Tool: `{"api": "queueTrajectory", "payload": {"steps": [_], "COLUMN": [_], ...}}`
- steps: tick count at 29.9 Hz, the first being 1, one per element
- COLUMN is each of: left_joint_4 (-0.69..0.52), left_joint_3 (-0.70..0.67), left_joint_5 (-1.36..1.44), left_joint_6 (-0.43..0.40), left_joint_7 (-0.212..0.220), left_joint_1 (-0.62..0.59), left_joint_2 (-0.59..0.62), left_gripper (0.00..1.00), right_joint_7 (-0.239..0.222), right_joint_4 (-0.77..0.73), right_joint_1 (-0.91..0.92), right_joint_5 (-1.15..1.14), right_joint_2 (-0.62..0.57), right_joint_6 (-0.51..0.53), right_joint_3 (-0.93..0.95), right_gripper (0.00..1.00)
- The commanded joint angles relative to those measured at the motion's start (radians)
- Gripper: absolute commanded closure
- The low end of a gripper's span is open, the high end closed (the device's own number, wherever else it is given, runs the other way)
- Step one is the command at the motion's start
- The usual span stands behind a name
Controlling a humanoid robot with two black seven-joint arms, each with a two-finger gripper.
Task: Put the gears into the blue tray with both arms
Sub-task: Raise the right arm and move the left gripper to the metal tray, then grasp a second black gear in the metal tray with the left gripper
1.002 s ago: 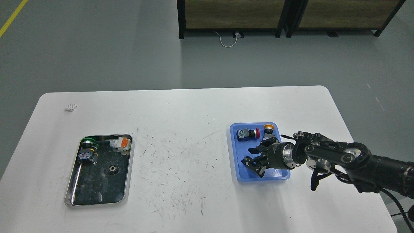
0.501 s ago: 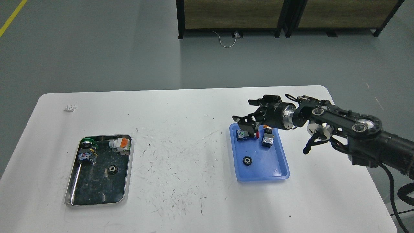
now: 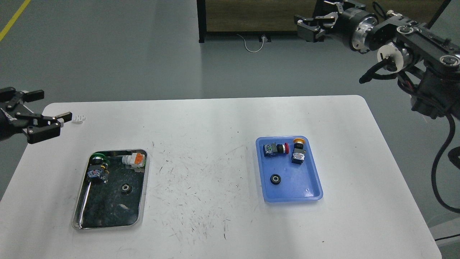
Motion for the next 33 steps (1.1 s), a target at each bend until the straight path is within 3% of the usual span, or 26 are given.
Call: {"api": "queueTrajectory", "payload": {"steps": [1, 13, 26, 33], "left_joint_4": [-0.023, 0.012, 0.095, 0.161], "left_joint_3": [-0.002, -0.008, -0.021, -0.002], "left_joint_5": [0.108, 0.129, 0.117, 0.131], "left_joint_6": [0.023, 0.245, 0.325, 0.326], "left_joint_7": [-0.038, -0.046, -0.083, -0.107], "left_joint_1": [0.071, 0.246, 0.341, 0.35], "left_joint_2": [-0.077, -0.329, -0.372, -0.389], "left_gripper": [0.03, 0.02, 0.02, 0.02], "right_joint_7": [-0.001, -0.006, -0.006, -0.004], "right_joint_4": [-0.02, -0.051, -0.051, -0.051], "right_joint_1": [0.008, 0.008, -0.006, -0.009], "right_joint_5": [0.002, 0.001, 0.001, -0.001], "right_joint_2": [-0.003, -0.018, -0.018, -0.017], "right_joint_6": [-0.003, -0.005, -0.017, -0.017], "right_joint_3": [-0.003, -0.021, -0.02, -0.018], "right_gripper": [0.09, 0.08, 0.08, 0.08]}}
